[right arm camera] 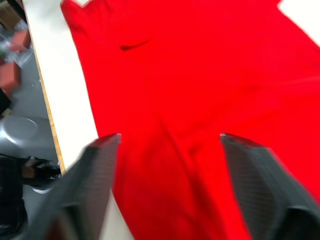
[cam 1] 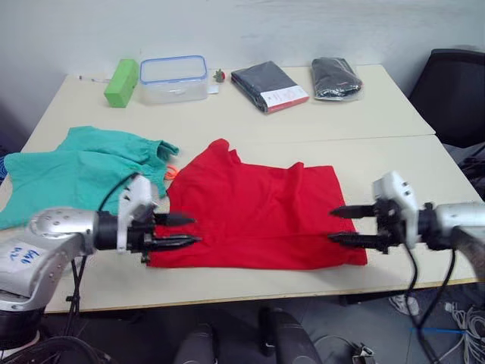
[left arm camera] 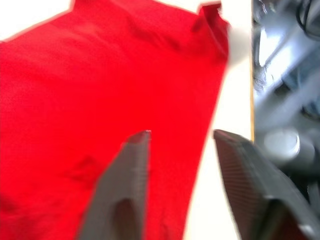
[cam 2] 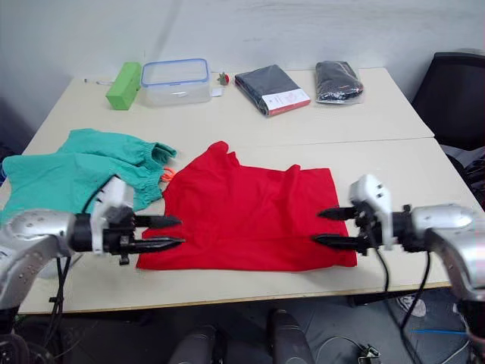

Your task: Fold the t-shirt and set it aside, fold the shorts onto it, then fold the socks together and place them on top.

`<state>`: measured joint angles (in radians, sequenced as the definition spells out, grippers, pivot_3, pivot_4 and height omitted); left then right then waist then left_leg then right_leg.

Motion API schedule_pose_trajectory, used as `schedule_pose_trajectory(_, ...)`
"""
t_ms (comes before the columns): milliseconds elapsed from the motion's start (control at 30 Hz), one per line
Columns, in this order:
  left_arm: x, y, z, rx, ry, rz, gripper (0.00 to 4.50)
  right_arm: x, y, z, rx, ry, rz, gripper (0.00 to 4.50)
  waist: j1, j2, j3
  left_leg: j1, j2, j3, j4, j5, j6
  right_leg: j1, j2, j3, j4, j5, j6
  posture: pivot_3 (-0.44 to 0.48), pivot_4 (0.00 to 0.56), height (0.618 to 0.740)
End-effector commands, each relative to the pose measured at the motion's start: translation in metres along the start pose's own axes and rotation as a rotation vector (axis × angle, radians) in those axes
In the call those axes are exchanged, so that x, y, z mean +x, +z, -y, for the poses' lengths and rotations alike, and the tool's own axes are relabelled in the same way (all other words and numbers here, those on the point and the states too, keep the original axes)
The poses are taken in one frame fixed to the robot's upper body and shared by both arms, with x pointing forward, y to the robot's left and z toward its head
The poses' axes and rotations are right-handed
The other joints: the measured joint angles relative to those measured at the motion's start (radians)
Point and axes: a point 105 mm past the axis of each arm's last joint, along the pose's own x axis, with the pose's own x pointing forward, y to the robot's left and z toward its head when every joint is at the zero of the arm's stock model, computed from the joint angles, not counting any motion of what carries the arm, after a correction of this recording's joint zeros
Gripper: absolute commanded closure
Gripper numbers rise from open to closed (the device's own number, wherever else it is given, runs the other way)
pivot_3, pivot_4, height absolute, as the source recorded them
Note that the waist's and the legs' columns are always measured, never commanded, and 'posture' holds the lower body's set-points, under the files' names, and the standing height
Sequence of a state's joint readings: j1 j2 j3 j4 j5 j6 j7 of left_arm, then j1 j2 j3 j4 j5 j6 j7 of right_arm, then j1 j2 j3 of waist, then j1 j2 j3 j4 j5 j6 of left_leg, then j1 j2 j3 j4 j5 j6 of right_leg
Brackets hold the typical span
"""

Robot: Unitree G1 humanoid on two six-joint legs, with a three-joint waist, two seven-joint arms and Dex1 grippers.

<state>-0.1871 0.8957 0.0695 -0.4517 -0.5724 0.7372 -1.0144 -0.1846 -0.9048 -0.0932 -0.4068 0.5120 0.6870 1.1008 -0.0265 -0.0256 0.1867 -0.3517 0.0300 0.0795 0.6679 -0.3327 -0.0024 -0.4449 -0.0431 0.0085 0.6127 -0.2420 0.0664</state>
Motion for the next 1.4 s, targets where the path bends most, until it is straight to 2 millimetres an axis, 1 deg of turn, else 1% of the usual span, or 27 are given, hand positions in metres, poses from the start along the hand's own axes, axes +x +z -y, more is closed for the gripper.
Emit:
schedule_pose_trajectory(33,0.013,-0.015,-0.004,0.063,0.008,-0.063,3.59,0.016,0.005,-0.003,-0.094,-0.075,0.007,2.77,0.0,0.0,0.0,0.0,0.0,0.0,0.001,0.0,0.0,0.0,0.0,0.0,0.0,0.0,0.0,0.0,0.15,0.74)
schedule_pose_trajectory(67,0.016,-0.021,-0.005,0.077,0.005,-0.088,3.94,0.021,0.001,-0.002,-0.101,-0.102,-0.005,3.14,0.0,0.0,0.0,0.0,0.0,0.0,0.0,0.0,0.001,0.0,0.0,0.0,0.0,0.0,0.0,0.0,0.15,0.74)
schedule_pose_trajectory(133,0.021,-0.028,-0.007,0.092,0.003,-0.111,4.49,0.027,-0.005,0.0,-0.102,-0.139,-0.021,3.78,0.0,-0.001,0.0,0.0,-0.001,0.0,0.0,0.0,0.001,0.0,0.0,0.0,0.0,0.0,0.0,0.0,0.15,0.74)
schedule_pose_trajectory(167,0.023,-0.033,-0.01,0.091,0.011,-0.124,4.5,0.03,-0.012,-0.001,-0.105,-0.145,-0.043,4.04,0.0,-0.001,0.0,-0.001,-0.001,0.0,0.0,0.0,0.001,0.0,0.0,0.0,0.0,0.0,0.0,0.0,0.15,0.74)
schedule_pose_trajectory(200,0.026,-0.039,-0.013,0.089,0.022,-0.143,4.5,0.033,-0.019,-0.002,-0.094,-0.155,-0.062,4.42,0.0,-0.001,0.0,-0.001,0.0,0.0,0.0,0.0,0.001,0.0,0.0,0.0,-0.001,0.0,0.0,0.0,0.15,0.74)
schedule_pose_trajectory(300,0.03,-0.056,-0.019,0.081,0.052,-0.209,4.5,0.034,-0.037,-0.004,-0.062,-0.181,-0.11,4.48,0.003,-0.001,0.0,-0.002,0.0,-0.001,0.0,0.0,0.002,-0.001,0.0,0.0,-0.001,0.0,0.0,0.0,0.15,0.74)
schedule_pose_trajectory(433,0.028,-0.068,-0.021,0.082,0.068,-0.247,4.5,0.023,-0.059,-0.001,-0.024,-0.256,-0.172,4.48,0.004,-0.003,-0.002,-0.001,-0.001,0.0,0.0,0.0,0.003,0.001,-0.001,-0.001,-0.002,0.0,0.001,0.0,0.15,0.74)
schedule_pose_trajectory(567,0.025,-0.074,-0.02,0.073,0.072,-0.253,4.5,-0.004,-0.076,0.013,0.017,-0.37,-0.219,4.48,0.004,-0.007,-0.007,0.001,-0.001,0.0,0.0,0.0,0.003,0.003,-0.001,-0.001,-0.002,0.0,0.0,0.0,0.15,0.74)
schedule_pose_trajectory(767,0.022,-0.081,-0.02,0.065,0.087,-0.255,4.5,-0.049,-0.087,0.037,0.044,-0.492,-0.253,4.48,0.004,-0.008,-0.01,0.001,0.0,0.0,0.0,0.0,0.003,0.003,-0.001,0.0,-0.002,0.0,0.0,0.0,0.15,0.74)
schedule_pose_trajectory(867,0.022,-0.082,-0.022,0.066,0.095,-0.25,4.5,-0.065,-0.091,0.046,0.045,-0.515,-0.258,4.48,0.003,-0.008,-0.01,0.001,0.0,0.0,-0.001,0.0,0.004,0.004,0.0,0.0,-0.002,-0.001,-0.001,0.0,0.15,0.74)
schedule_pose_trajectory(967,0.022,-0.081,-0.025,0.067,0.105,-0.241,4.5,-0.072,-0.086,0.05,0.027,-0.512,-0.219,4.48,0.002,-0.005,-0.011,0.001,0.0,0.001,-0.001,0.0,0.004,0.004,0.0,0.0,-0.002,-0.001,-0.001,0.0,0.15,0.74)
schedule_pose_trajectory(1033,0.022,-0.08,-0.026,0.068,0.108,-0.233,4.5,-0.069,-0.067,0.045,0.042,-0.468,-0.108,4.48,0.001,-0.003,-0.012,0.001,0.0,0.001,-0.001,0.0,0.004,0.004,0.001,0.0,-0.002,-0.001,-0.001,0.0,0.15,0.74)
schedule_pose_trajectory(1100,0.022,-0.078,-0.026,0.068,0.109,-0.223,4.5,-0.066,-0.047,0.036,0.053,-0.416,-0.013,4.48,0.001,-0.002,-0.012,0.001,0.0,0.001,-0.002,0.0,0.004,0.004,0.001,0.0,-0.002,-0.001,-0.001,0.0,0.15,0.74)
schedule_pose_trajectory(1167,0.022,-0.077,-0.026,0.07,0.107,-0.214,4.5,-0.06,-0.035,0.026,0.055,-0.371,0.034,4.48,0.001,-0.001,-0.012,0.001,0.001,0.001,-0.002,0.0,0.003,0.004,0.001,0.0,-0.002,-0.001,0.0,0.0,0.15,0.74)
schedule_pose_trajectory(1200,0.023,-0.076,-0.025,0.072,0.104,-0.209,4.5,-0.056,-0.032,0.021,0.053,-0.354,0.043,4.48,0.001,-0.001,-0.012,0.001,0.001,0.001,-0.002,0.0,0.003,0.004,0.001,0.001,-0.002,-0.001,0.0,0.0,0.15,0.74)
schedule_pose_trajectory(1300,0.025,-0.075,-0.022,0.073,0.094,-0.2,4.5,-0.035,-0.026,0.004,0.047,-0.285,0.057,4.48,0.001,-0.001,-0.012,0.001,0.001,0.001,-0.002,0.0,0.003,0.004,0.001,0.0,-0.002,-0.001,0.0,0.0,0.15,0.74)
schedule_pose_trajectory(1367,0.025,-0.075,-0.021,0.074,0.091,-0.203,4.5,-0.019,-0.025,-0.005,0.047,-0.253,0.063,4.48,0.001,-0.001,-0.012,0.001,0.001,0.001,-0.002,0.0,0.003,0.004,0.0,0.0,-0.002,-0.001,0.0,0.0,0.15,0.74)
schedule_pose_trajectory(1400,0.025,-0.075,-0.021,0.074,0.09,-0.206,4.5,-0.007,-0.024,-0.011,0.05,-0.229,0.067,4.48,0.001,-0.001,-0.012,0.001,0.001,0.0,-0.002,0.0,0.003,0.004,0.0,0.0,-0.002,-0.001,0.0,0.0,0.15,0.74)
